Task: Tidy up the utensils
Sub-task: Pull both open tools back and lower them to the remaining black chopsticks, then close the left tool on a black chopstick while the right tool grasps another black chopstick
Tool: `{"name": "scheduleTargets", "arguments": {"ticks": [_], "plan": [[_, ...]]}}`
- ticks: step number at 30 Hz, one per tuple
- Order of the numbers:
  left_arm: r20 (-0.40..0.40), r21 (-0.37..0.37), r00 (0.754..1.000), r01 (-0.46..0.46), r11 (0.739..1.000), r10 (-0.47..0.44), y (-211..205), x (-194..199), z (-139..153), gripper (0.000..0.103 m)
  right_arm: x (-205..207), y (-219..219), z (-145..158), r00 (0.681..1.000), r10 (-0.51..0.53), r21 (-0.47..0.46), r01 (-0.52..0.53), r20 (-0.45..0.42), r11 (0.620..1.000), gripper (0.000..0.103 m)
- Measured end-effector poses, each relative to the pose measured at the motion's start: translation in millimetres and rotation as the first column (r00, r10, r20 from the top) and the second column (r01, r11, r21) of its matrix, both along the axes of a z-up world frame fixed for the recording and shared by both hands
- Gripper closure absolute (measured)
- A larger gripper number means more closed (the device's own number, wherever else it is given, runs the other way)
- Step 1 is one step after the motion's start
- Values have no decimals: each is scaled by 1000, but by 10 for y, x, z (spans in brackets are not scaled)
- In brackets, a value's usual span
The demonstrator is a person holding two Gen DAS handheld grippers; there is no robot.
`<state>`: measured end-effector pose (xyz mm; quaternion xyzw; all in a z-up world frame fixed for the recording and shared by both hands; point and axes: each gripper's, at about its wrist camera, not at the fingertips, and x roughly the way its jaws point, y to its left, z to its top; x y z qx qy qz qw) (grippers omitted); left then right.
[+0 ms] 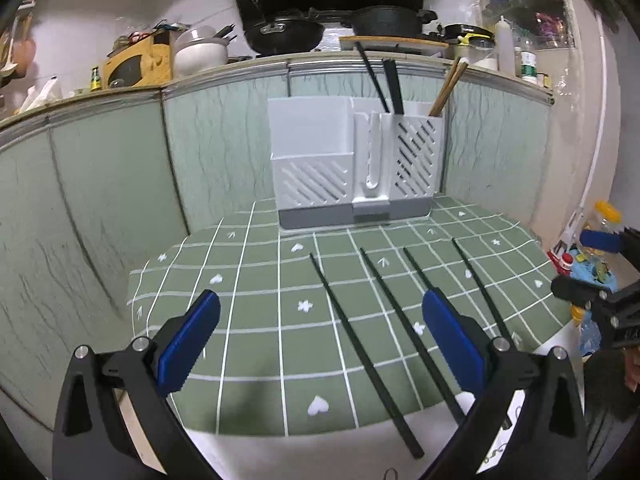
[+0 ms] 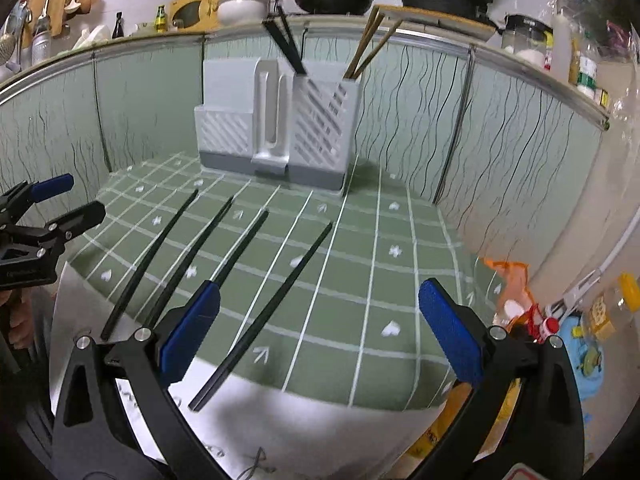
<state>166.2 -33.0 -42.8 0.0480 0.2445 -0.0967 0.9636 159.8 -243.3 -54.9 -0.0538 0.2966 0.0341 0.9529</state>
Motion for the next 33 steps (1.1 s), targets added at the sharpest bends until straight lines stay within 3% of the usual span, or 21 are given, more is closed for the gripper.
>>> {"name": "scheduleTargets", "arguments": {"ticks": [7,10,16,18,22,24,26,33], "plan": [[-48,38,998,-47,998,49,-34,-77,-265,4,-24,126,-288,998,-5,8,6,-65,1000,9],[-54,53,997,-53,997,56,-60,-116,-353,7,-21,182,-397,996,-10,4,11,-90,1000,16],[-87,56,995,-44,997,49,-135,-154,-504,24,-24,274,-531,993,-6,27,9,-120,1000,32],[-101,75,994,-33,997,41,-190,-135,-565,31,-9,292,-581,991,-10,43,16,-134,999,41],[-140,92,990,-19,996,32,-272,-92,-680,51,-28,319,-624,993,-27,47,32,-111,998,53],[-146,80,989,-17,997,29,-281,-83,-699,58,-36,304,-626,994,-51,49,56,-99,997,68],[-153,66,988,-16,998,26,-302,-81,-700,72,-35,273,-636,992,-77,61,83,-96,995,75],[-142,61,989,-37,997,45,-299,-61,-700,90,-12,220,-639,989,-113,67,120,-91,991,92]]}}
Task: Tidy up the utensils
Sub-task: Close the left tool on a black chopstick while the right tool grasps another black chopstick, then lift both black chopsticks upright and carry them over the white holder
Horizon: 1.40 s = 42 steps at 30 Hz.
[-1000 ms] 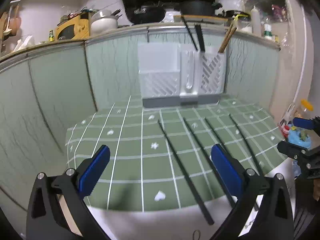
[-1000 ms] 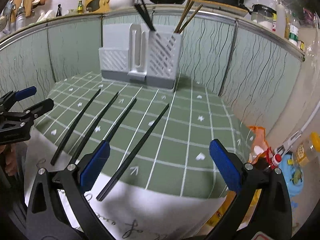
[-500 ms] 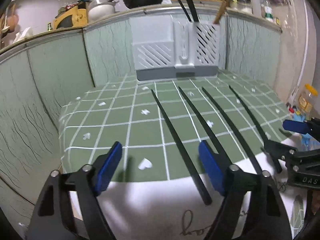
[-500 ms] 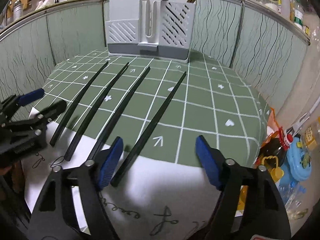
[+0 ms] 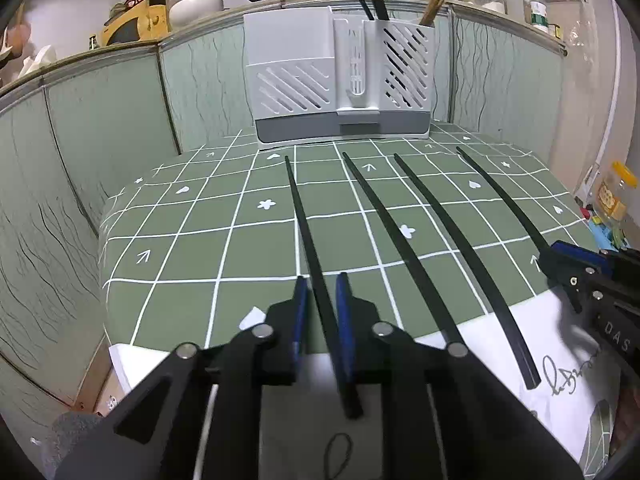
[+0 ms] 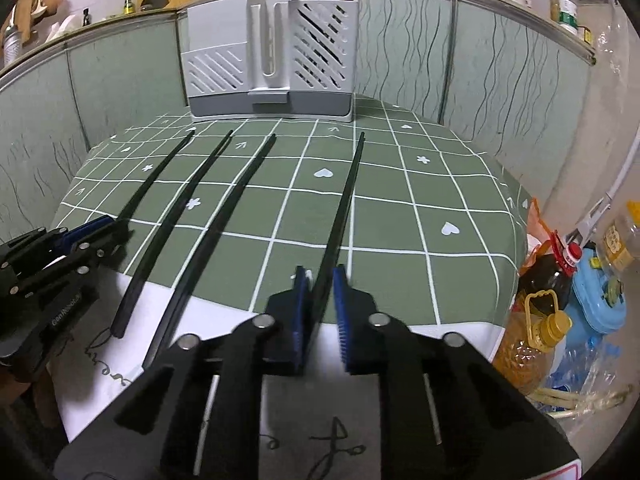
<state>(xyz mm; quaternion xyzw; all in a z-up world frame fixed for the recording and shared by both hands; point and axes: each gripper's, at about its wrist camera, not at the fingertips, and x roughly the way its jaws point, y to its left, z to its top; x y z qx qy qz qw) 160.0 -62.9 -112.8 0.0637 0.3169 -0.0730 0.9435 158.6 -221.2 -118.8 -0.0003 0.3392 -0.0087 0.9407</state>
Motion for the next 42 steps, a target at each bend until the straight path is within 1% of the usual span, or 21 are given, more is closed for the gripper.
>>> {"name": "scheduleTargets", "arguments": {"ticks": [4,7,14,17,25,30,32,42], "plan": [[-1,-19,1000,-4,1000,4,36,16,4,94,14,-3,-3,1000,-3,0,3,-1,1000,94],[-1,-33,1000,-3,999,3,52,24,8,94,31,12,3,1000,-1,-11,1,-6,1000,97],[2,-36,1000,7,999,-7,58,41,7,95,82,8,17,1000,1,-23,-2,-24,1000,97],[-3,-45,1000,11,999,-11,70,57,8,95,101,20,18,1000,13,-44,-14,-25,999,97],[-20,-74,999,26,997,-28,116,65,35,95,94,-82,47,999,25,10,-25,-27,1000,97],[1,-82,999,42,996,-42,169,24,151,95,26,-126,158,999,50,34,-50,-5,998,97],[5,-93,998,56,994,-56,202,17,234,95,6,-144,224,998,63,46,-63,3,997,97],[59,-85,995,90,992,-85,341,37,660,95,-14,-255,604,995,92,58,-95,47,994,97]]}}
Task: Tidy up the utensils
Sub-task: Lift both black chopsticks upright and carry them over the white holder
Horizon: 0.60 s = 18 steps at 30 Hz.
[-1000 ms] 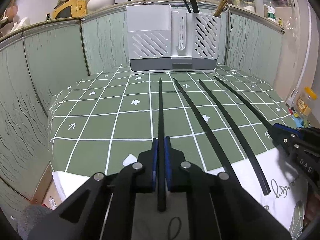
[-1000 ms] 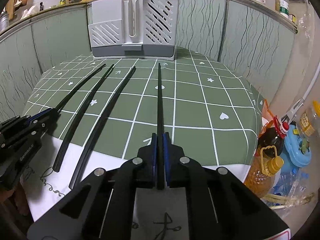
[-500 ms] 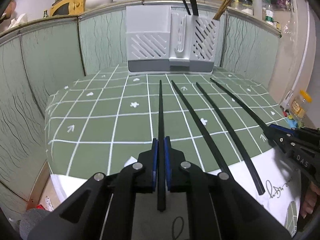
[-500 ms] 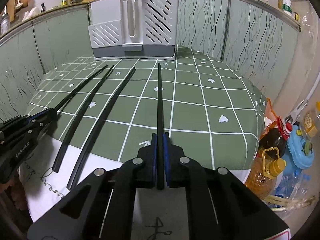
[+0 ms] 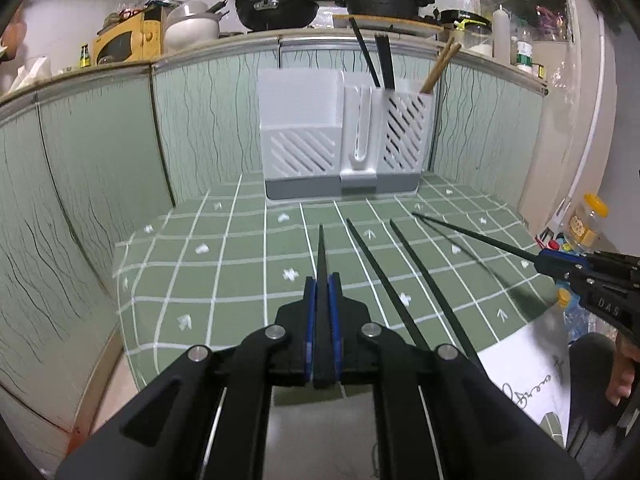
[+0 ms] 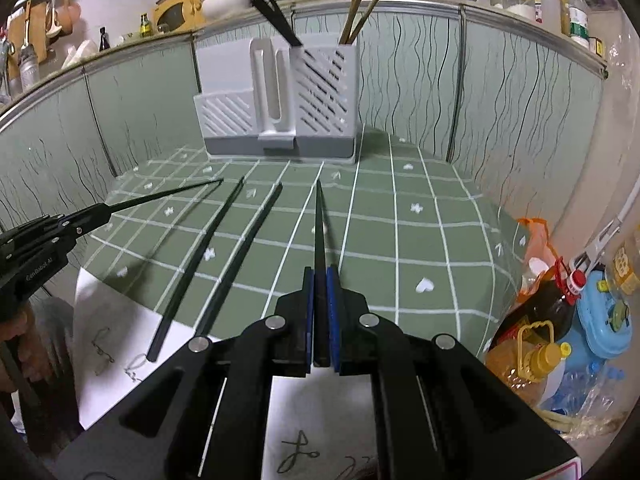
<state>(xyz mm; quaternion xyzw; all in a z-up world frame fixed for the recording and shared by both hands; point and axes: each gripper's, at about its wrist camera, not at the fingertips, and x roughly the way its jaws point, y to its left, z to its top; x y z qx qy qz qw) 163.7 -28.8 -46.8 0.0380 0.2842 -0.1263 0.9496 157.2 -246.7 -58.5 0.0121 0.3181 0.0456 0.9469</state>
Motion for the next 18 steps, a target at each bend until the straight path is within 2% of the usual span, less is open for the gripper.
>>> {"name": "scheduleTargets", "arguments": {"ticks": [9,18], "plan": [[34,-27,999,10,1000,-10,132,134,396,95,65,-127,435,998,24,43,-27,57,999,97],[68,-45,997,41,998,-37,104,173,737,95,71,-172,797,992,37,41,-42,117,998,97]]}}
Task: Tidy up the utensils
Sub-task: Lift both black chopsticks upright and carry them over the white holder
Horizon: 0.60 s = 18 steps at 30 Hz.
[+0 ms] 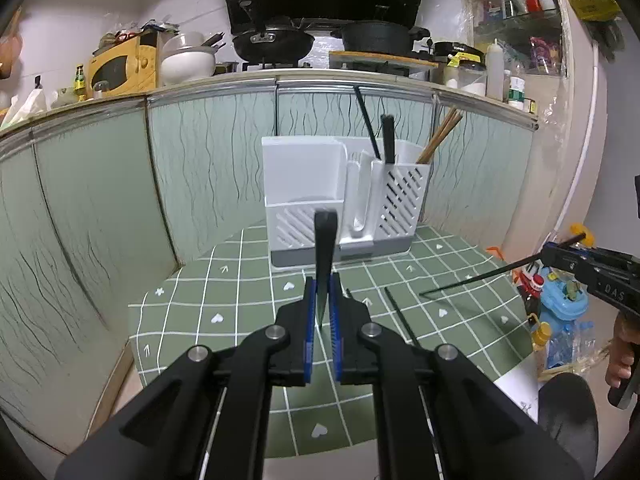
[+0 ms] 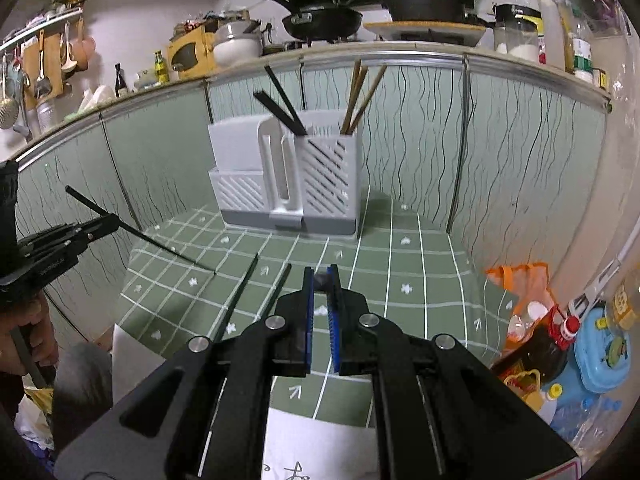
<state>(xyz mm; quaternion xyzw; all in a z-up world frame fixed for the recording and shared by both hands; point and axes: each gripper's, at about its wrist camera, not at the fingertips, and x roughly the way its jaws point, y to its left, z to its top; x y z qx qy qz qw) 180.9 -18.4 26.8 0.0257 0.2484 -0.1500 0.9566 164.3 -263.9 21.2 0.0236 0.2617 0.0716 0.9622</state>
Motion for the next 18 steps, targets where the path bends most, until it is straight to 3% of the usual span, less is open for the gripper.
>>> {"name": "scheduleTargets", "arguments": {"ticks": [18], "plan": [[25,-8,997,79,997,-79,-133,46,407,95,-3,9,531,997,28,-21,-26,77,999,97]]}}
